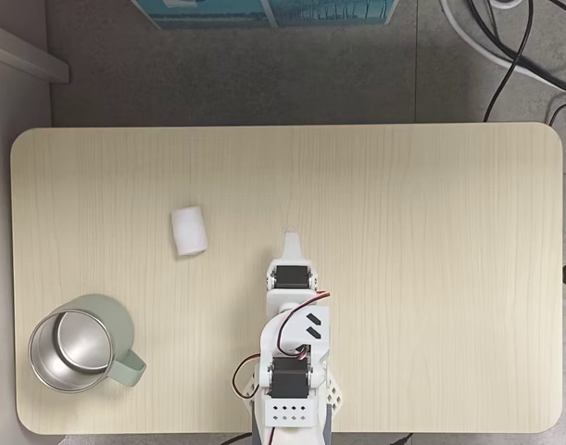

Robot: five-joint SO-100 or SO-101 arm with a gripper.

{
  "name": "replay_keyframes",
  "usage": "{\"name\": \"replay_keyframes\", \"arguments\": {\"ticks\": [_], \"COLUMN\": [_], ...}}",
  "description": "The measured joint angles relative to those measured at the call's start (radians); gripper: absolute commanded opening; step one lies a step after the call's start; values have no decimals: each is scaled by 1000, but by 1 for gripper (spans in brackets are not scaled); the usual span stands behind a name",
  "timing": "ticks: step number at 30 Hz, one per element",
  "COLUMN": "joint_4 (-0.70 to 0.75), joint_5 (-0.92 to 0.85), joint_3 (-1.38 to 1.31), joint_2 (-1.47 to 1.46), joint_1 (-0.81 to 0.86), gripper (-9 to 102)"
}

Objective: Grasp a dressing and put it in the cup.

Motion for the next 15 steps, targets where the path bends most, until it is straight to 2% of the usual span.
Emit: {"name": "replay_keyframes", "arguments": {"ticks": [15], "joint_4": [0], "joint_5": [34], "joint_3": [0], "joint_2": [0], "joint_1": [11], "gripper": [0]}}
